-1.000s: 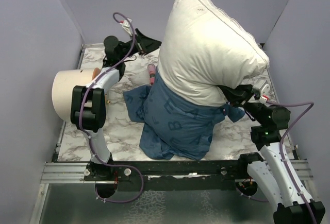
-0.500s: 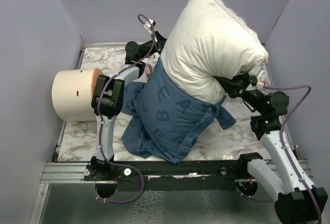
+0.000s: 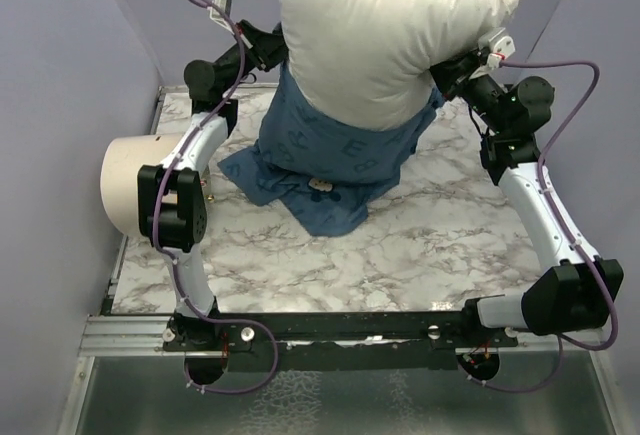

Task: Put the pillow into the pillowcase
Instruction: Stuff the pillow into the pillowcase.

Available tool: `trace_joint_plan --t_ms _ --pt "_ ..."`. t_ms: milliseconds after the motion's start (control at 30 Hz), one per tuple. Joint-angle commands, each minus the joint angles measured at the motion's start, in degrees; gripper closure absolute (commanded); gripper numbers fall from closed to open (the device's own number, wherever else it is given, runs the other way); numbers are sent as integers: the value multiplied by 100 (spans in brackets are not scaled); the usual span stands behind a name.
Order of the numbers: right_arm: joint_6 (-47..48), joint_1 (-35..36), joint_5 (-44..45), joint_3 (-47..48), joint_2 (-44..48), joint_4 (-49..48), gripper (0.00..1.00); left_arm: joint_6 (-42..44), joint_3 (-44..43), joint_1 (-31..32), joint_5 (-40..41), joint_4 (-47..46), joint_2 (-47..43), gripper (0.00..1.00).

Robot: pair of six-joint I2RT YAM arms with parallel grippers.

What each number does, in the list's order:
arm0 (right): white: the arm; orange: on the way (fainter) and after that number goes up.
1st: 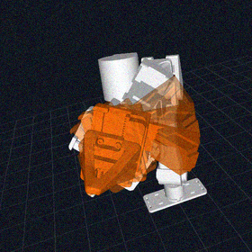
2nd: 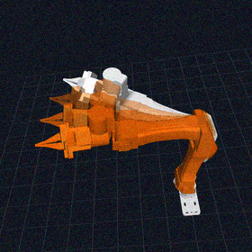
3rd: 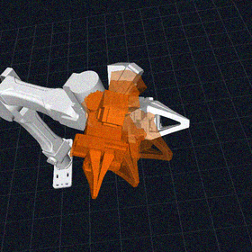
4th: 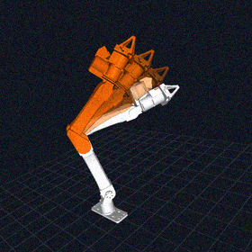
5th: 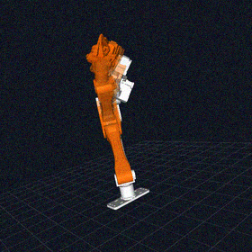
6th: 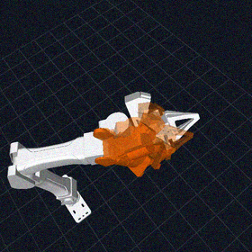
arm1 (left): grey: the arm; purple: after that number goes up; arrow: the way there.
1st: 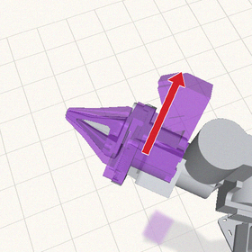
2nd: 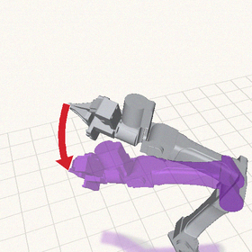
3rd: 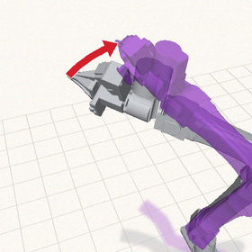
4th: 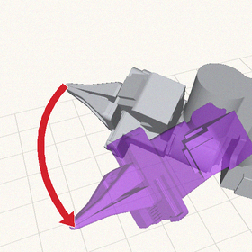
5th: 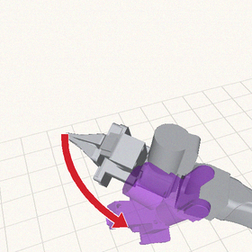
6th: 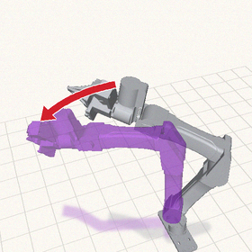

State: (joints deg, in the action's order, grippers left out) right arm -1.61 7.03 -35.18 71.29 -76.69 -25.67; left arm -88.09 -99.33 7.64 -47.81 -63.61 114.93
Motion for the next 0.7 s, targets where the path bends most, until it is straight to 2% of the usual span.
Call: trace_joint_plan --t_ms 0,133,267,333,433,467,500,667 --pt "-220 -36 805 -246 -13 -7 99 884 1531 359 401 -819 -1197 100" --pt "-581 -113 950 -1124 -1 -144 97 945 2556 476 524 -1244 -1254 100" --pt "-718 -123 480 -1542 69 -360 80 1158 3018 563 737 -1015 -1297 100" --pt "-750 -123 141 -1536 108 -337 64 1197 3063 563 850 -858 -1290 100" --pt "-761 -123 -340 -1514 285 -212 21 1286 3005 563 967 -666 -1286 100" --pt "-774 -123 -438 -1553 389 -164 9 1310 2999 559 1016 -608 -1293 100" --pt "-787 -123 -467 -1601 496 -86 2 1336 3000 563 1060 -548 -1302 100" --pt "-790 -123 -534 -1830 1053 426 0 1368 3007 541 1321 -242 -1309 100"
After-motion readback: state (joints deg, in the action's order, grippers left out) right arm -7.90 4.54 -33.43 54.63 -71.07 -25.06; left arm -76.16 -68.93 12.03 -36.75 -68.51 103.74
